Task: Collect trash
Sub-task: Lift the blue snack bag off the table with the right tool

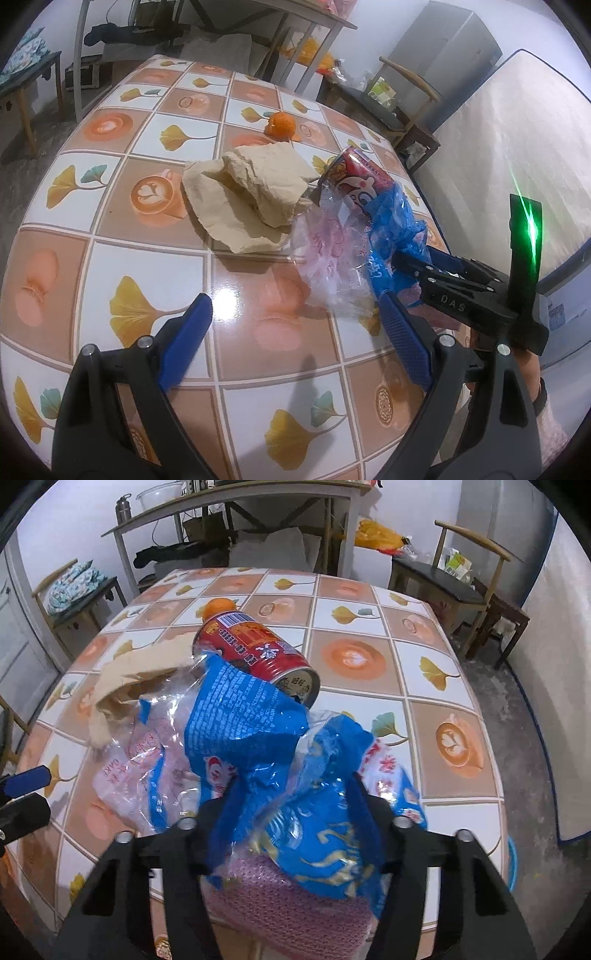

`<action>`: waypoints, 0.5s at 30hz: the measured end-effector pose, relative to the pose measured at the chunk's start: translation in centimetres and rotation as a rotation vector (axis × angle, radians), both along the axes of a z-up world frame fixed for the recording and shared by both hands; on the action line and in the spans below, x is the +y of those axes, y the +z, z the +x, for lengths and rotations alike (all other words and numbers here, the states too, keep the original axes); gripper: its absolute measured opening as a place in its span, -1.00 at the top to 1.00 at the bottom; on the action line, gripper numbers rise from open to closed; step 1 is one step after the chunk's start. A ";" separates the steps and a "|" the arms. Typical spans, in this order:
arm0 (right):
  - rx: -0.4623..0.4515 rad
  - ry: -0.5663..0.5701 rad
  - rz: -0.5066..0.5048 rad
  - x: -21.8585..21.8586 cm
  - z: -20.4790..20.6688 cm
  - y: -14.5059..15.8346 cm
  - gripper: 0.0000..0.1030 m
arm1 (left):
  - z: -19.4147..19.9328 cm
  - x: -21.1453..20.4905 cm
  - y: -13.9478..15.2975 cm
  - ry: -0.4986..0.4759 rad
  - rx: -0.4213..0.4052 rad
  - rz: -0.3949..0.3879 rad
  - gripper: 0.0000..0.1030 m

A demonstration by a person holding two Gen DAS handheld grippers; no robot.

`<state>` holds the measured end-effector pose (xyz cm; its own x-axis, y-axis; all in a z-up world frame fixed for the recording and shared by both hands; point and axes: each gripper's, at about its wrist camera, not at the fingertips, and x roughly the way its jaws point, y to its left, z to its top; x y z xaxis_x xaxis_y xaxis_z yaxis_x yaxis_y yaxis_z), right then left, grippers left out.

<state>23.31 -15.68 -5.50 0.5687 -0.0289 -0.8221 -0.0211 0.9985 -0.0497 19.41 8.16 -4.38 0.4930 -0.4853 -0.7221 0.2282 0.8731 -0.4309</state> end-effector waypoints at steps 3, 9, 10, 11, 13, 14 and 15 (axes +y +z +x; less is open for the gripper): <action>-0.003 0.007 0.001 -0.1 -0.2 0.2 0.30 | 0.0 0.0 0.0 0.002 0.001 0.002 -0.70; -0.019 0.011 0.054 -0.5 -1.0 1.4 0.59 | -0.1 0.1 0.0 0.003 -0.005 0.008 -0.70; -0.023 0.012 0.071 -0.6 -1.2 1.7 0.62 | -0.1 0.2 0.0 0.004 -0.005 0.008 -0.70; -0.029 0.013 0.088 -0.7 -1.4 1.9 0.63 | -0.2 0.2 0.0 0.004 -0.006 0.008 -0.70; -0.045 0.019 0.131 -1.1 -2.0 2.6 0.65 | -0.2 0.2 0.0 0.004 -0.007 0.009 -0.70; -0.052 0.020 0.145 -1.2 -2.2 2.9 0.66 | -0.2 0.3 0.0 0.004 -0.008 0.010 -0.70; -0.065 0.022 0.164 -1.4 -2.5 3.4 0.67 | -0.2 0.3 0.0 0.003 -0.009 0.011 -0.70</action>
<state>20.78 -17.10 -2.12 0.6201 0.1156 -0.7760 -0.0448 0.9927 0.1121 19.17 8.48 -4.38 0.5012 -0.4762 -0.7225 0.2296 0.8782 -0.4196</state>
